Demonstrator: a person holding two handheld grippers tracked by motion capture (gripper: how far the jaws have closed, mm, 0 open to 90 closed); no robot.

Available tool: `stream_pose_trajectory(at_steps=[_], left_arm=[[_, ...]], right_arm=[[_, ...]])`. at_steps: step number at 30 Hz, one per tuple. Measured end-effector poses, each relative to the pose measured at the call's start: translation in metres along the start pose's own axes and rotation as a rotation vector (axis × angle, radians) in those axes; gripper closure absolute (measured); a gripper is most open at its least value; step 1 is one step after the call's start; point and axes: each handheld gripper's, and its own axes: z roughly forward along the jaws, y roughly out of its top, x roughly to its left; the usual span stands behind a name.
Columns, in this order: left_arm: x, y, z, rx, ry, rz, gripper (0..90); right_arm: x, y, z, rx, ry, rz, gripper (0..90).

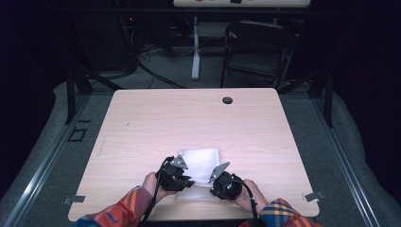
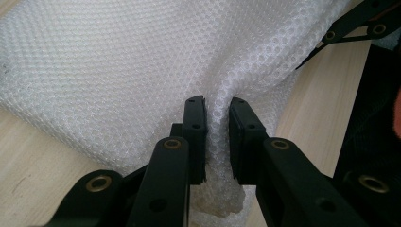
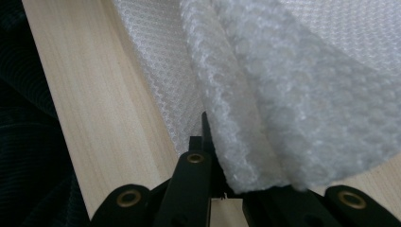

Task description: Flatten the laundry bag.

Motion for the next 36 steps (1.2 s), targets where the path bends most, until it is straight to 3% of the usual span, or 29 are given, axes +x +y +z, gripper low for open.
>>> stream_pose_trajectory(at_steps=[12, 21, 27, 36], left_arm=[[0.003, 0.002, -0.006, -0.023, 0.006, -0.014, 79.2], [0.005, 0.006, -0.011, -0.025, 0.019, -0.013, 79.2], [0.009, 0.012, -0.015, -0.062, 0.034, -0.027, 79.2], [0.013, 0.018, -0.018, -0.076, 0.055, -0.018, 79.2]], right_arm=[[0.001, 0.001, 0.0, 0.006, -0.003, -0.028, 90.0], [0.0, 0.001, 0.0, 0.002, 0.003, -0.018, 90.0], [0.0, 0.0, 0.001, -0.008, 0.008, -0.016, 90.0], [0.0, 0.0, 0.001, -0.007, 0.008, -0.015, 90.0]])
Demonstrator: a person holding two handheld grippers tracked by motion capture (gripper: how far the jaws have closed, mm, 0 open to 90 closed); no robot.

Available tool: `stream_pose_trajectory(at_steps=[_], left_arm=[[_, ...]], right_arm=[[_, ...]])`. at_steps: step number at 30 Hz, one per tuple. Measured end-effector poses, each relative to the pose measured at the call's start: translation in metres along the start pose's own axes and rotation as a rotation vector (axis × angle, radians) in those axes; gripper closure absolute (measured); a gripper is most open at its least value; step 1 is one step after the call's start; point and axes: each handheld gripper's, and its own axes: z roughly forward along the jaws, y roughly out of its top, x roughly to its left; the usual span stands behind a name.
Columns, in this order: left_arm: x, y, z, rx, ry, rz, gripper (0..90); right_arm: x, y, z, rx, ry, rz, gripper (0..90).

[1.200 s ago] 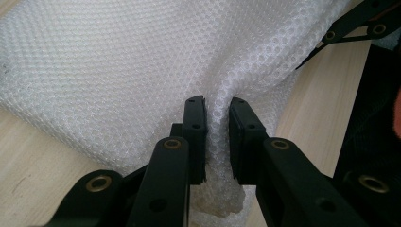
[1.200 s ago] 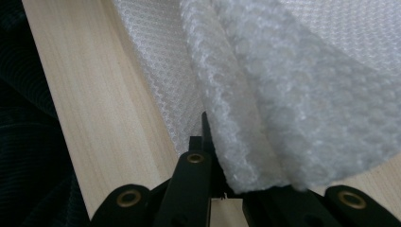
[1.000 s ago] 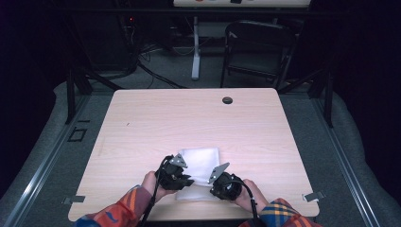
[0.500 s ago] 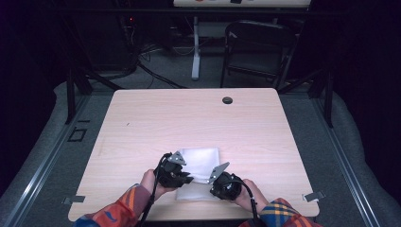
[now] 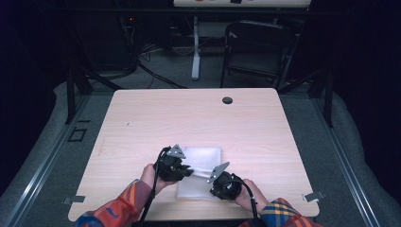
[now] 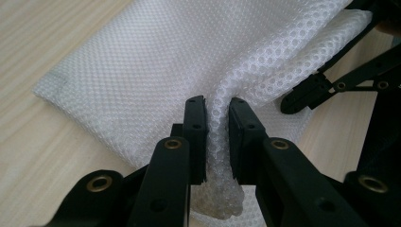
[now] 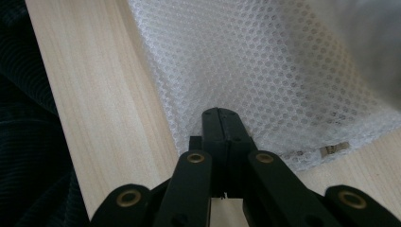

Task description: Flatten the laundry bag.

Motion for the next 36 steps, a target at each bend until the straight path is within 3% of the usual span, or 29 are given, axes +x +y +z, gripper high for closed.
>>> stream_pose_trajectory(at_steps=[11, 20, 36], left_arm=[[0.011, 0.014, -0.002, -0.05, 0.035, -0.012, 79.2], [0.023, 0.028, -0.003, -0.082, 0.067, 0.0, 79.3], [0.052, 0.056, 0.016, -0.118, 0.116, -0.013, 79.5]], right_arm=[[0.0, 0.0, -0.001, 0.01, -0.002, 0.001, 90.0], [-0.001, 0.0, -0.001, 0.017, -0.004, -0.005, 90.0], [-0.001, 0.0, -0.001, 0.006, 0.003, 0.005, 90.0]])
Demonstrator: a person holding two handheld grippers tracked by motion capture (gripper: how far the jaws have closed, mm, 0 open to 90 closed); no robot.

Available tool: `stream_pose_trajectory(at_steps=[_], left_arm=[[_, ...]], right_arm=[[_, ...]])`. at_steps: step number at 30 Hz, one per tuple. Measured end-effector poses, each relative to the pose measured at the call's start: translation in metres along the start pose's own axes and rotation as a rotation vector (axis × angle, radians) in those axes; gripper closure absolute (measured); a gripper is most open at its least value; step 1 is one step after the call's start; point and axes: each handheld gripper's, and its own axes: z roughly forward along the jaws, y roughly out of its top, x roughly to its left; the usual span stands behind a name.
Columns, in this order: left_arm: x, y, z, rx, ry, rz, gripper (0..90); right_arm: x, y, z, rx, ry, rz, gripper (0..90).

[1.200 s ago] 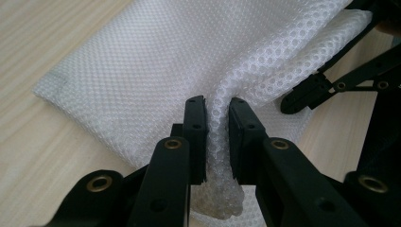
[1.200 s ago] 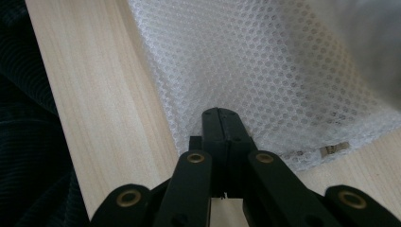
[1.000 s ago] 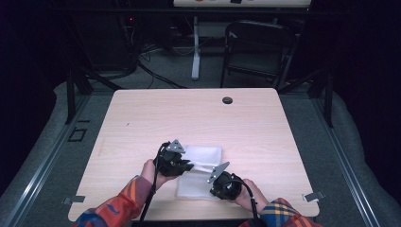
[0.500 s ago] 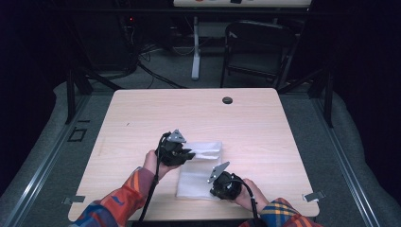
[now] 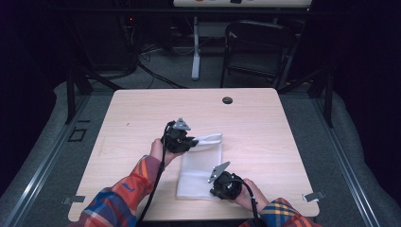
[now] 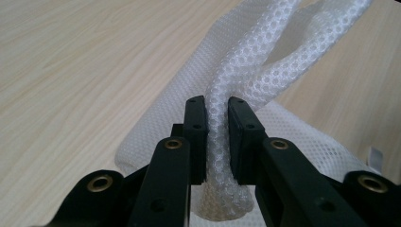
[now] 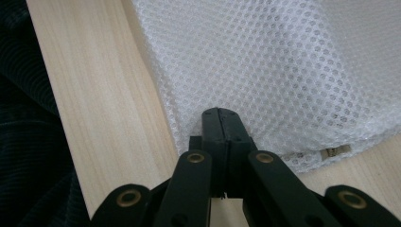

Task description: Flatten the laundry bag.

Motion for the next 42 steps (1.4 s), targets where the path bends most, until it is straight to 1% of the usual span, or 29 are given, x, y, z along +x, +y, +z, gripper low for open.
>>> stream_pose_trajectory(at_steps=[1, 6, 7, 8, 9, 10, 14, 16, 18, 20, 21, 22, 23, 24, 25, 26, 27, 28, 29, 30, 32, 33, 35, 36, 37, 38, 40, 42], left_arm=[[0.0, 0.0, 0.0, 0.0, 0.0, 0.0, 79.5], [0.004, 0.01, 0.01, -0.009, 0.011, 0.001, 79.5], [0.005, 0.012, 0.013, -0.013, 0.009, -0.005, 79.5], [0.009, 0.016, 0.017, -0.006, 0.02, 0.0, 79.5], [0.009, 0.016, 0.017, -0.006, 0.02, 0.0, 79.5], [0.01, 0.018, 0.019, -0.002, 0.029, 0.001, 79.4], [0.019, 0.028, 0.025, 0.009, 0.055, -0.002, 79.4], [0.024, 0.032, 0.027, 0.013, 0.067, -0.007, 79.4], [0.03, 0.036, 0.029, 0.007, 0.078, -0.021, 79.4], [0.035, 0.037, 0.03, 0.003, 0.08, -0.035, 79.3], [0.038, 0.038, 0.032, 0.014, 0.086, -0.037, 79.3], [0.04, 0.039, 0.032, 0.02, 0.091, -0.037, 79.1], [0.042, 0.039, 0.033, 0.022, 0.094, -0.035, 79.1], [0.043, 0.04, 0.034, 0.019, 0.097, -0.042, 79.0], [0.045, 0.041, 0.035, 0.021, 0.102, -0.045, 79.0], [0.047, 0.042, 0.035, 0.023, 0.107, -0.041, 79.0], [0.048, 0.043, 0.036, 0.024, 0.116, -0.042, 78.9], [0.049, 0.043, 0.037, 0.028, 0.123, -0.038, 78.9], [0.051, 0.044, 0.037, 0.031, 0.13, -0.04, 78.7], [0.053, 0.044, 0.038, 0.035, 0.134, -0.041, 78.7], [0.057, 0.044, 0.038, 0.044, 0.142, -0.048, 78.7], [0.059, 0.045, 0.039, 0.054, 0.155, -0.052, 78.7], [0.062, 0.045, 0.041, 0.065, 0.17, -0.055, 78.3], [0.063, 0.045, 0.042, 0.066, 0.178, -0.058, 78.3], [0.065, 0.046, 0.043, 0.066, 0.185, -0.06, 77.7], [0.068, 0.047, 0.043, 0.062, 0.193, -0.063, 74.5], [0.071, 0.049, 0.043, 0.045, 0.205, -0.063, 72.9], [0.073, 0.051, 0.041, 0.026, 0.22, -0.062, 66.6]], right_arm=[[0.0, 0.0, 0.0, -0.001, 0.001, 0.002, 90.0], [0.0, 0.0, 0.0, -0.004, 0.002, 0.002, 90.0], [0.0, 0.0, 0.0, -0.004, 0.002, 0.002, 90.0], [-0.001, 0.0, 0.001, -0.01, 0.002, 0.001, 90.0], [-0.001, -0.001, 0.0, -0.008, 0.002, 0.0, 90.0], [-0.001, -0.001, 0.0, -0.006, 0.002, -0.001, 90.0], [-0.001, 0.0, 0.0, 0.001, 0.004, -0.007, 90.0], [0.0, 0.0, 0.0, -0.007, 0.004, 0.0, 90.0], [-0.001, 0.0, 0.0, 0.0, 0.016, 0.009, 90.0], [-0.001, 0.0, 0.0, 0.002, 0.017, 0.01, 90.0], [-0.001, -0.001, 0.0, 0.002, 0.02, 0.01, 90.0], [0.0, 0.0, -0.002, 0.026, 0.03, 0.015, 90.0], [0.0, 0.0, -0.002, 0.027, 0.035, 0.014, 90.0], [0.0, -0.001, -0.003, 0.045, 0.03, 0.004, 90.0], [0.001, -0.001, -0.003, 0.049, 0.041, 0.011, 90.0], [0.001, -0.001, -0.003, 0.049, 0.041, 0.011, 90.0], [0.004, -0.003, -0.003, 0.043, 0.066, 0.021, 90.0], [0.004, -0.003, -0.003, 0.043, 0.066, 0.021, 90.0], [0.004, -0.003, -0.005, 0.066, 0.081, 0.01, 90.0], [0.004, -0.003, -0.006, 0.086, 0.078, -0.008, 90.0], [0.005, -0.003, -0.006, 0.088, 0.078, -0.008, 90.0], [0.005, -0.003, -0.006, 0.084, 0.085, -0.001, 90.0], [0.007, -0.001, -0.007, 0.108, 0.057, -0.024, 90.0], [0.007, -0.001, -0.007, 0.108, 0.057, -0.024, 90.0], [0.008, -0.001, -0.007, 0.107, 0.057, -0.023, 90.0], [0.009, -0.002, -0.004, 0.075, 0.076, 0.016, 90.0], [0.009, -0.002, -0.004, 0.07, 0.08, 0.021, 90.0], [0.009, -0.002, -0.005, 0.072, 0.078, 0.016, 90.0]])
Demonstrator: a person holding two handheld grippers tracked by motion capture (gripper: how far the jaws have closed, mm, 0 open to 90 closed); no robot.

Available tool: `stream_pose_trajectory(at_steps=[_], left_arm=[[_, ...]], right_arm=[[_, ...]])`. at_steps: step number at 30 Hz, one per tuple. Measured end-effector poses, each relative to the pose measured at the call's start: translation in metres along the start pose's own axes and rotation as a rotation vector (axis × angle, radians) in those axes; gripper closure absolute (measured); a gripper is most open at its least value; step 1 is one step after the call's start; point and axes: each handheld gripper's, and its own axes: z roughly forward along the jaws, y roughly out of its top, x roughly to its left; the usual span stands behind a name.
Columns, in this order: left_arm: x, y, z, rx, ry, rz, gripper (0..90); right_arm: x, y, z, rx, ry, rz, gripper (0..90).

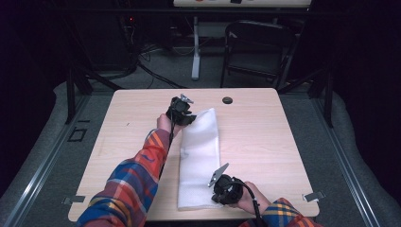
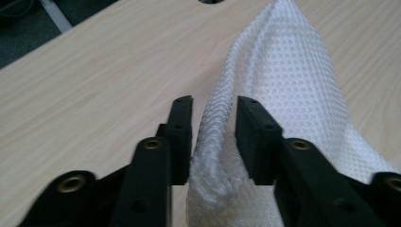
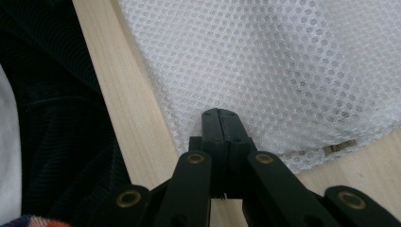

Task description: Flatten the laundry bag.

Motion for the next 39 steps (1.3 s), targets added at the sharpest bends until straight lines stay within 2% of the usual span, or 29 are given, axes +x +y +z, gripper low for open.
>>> stream_pose_trajectory(at_steps=[1, 3, 4, 6, 8, 9, 10, 11, 12, 13, 15, 19, 20, 23, 25, 27, 32, 34, 36, 39], left_arm=[[0.001, 0.001, -0.001, 0.001, 0.006, -0.001, 61.9], [0.002, 0.004, -0.003, 0.001, 0.03, 0.007, 53.6], [0.003, 0.005, -0.004, 0.0, 0.046, 0.005, 40.3], [0.004, 0.007, -0.006, -0.003, 0.067, 0.004, 36.7], [0.005, 0.007, -0.008, -0.003, 0.068, -0.002, 31.4], [0.004, 0.006, -0.009, 0.001, 0.056, -0.01, 29.9], [0.004, 0.005, -0.011, 0.009, 0.042, -0.01, 27.6], [0.003, 0.004, -0.012, 0.009, 0.038, -0.014, 25.7], [0.002, 0.003, -0.014, 0.01, 0.032, -0.01, 24.6], [0.001, 0.001, -0.016, 0.009, 0.014, -0.01, 22.6], [-0.002, -0.004, -0.021, 0.001, -0.001, -0.006, 19.6], [-0.011, -0.014, -0.029, 0.011, -0.028, 0.02, 15.9], [-0.014, -0.016, -0.032, 0.014, -0.032, 0.028, 15.9], [-0.024, -0.026, -0.041, 0.011, -0.064, 0.05, 13.7], [-0.032, -0.032, -0.047, 0.005, -0.08, 0.067, 12.6], [-0.04, -0.038, -0.054, 0.013, -0.124, 0.077, 7.8], [-0.064, -0.056, -0.07, 0.009, -0.178, 0.108, 2.2], [-0.073, -0.064, -0.076, 0.01, -0.188, 0.123, 0.1], [-0.079, -0.071, -0.08, 0.005, -0.199, 0.116, 0.0], [-0.087, -0.084, -0.085, 0.011, -0.204, 0.127, 0.0]], right_arm=[[-0.001, 0.001, -0.002, 0.021, -0.013, -0.022, 90.0], [0.001, 0.0, -0.002, -0.016, -0.011, -0.007, 90.0], [0.002, 0.001, -0.004, -0.033, -0.02, -0.006, 88.8], [0.002, 0.001, -0.004, -0.037, -0.019, -0.002, 88.1], [0.002, 0.002, -0.006, -0.035, -0.028, -0.002, 86.0], [0.001, 0.002, -0.007, -0.048, -0.035, 0.006, 83.8], [0.0, 0.002, -0.008, -0.063, -0.038, 0.016, 80.4], [-0.002, 0.003, -0.012, -0.049, -0.055, 0.01, 76.6], [-0.003, 0.003, -0.014, -0.055, -0.061, 0.024, 72.6], [-0.004, 0.002, -0.014, -0.09, -0.061, 0.047, 64.9], [-0.01, 0.001, -0.019, -0.063, -0.081, 0.065, 51.7], [-0.018, -0.003, -0.024, -0.076, -0.098, 0.111, 24.1], [-0.018, -0.003, -0.024, -0.076, -0.098, 0.111, 24.1], [-0.022, -0.004, -0.029, -0.09, -0.126, 0.139, 15.3], [-0.022, -0.005, -0.029, -0.098, -0.131, 0.145, 14.6], [-0.024, -0.005, -0.031, -0.089, -0.137, 0.147, 13.8], [-0.028, -0.008, -0.034, -0.093, -0.144, 0.175, 10.8], [-0.03, -0.009, -0.035, -0.095, -0.152, 0.188, 9.8], [-0.03, -0.009, -0.035, -0.092, -0.156, 0.195, 7.7], [-0.031, -0.01, -0.035, -0.097, -0.155, 0.204, 6.6]])
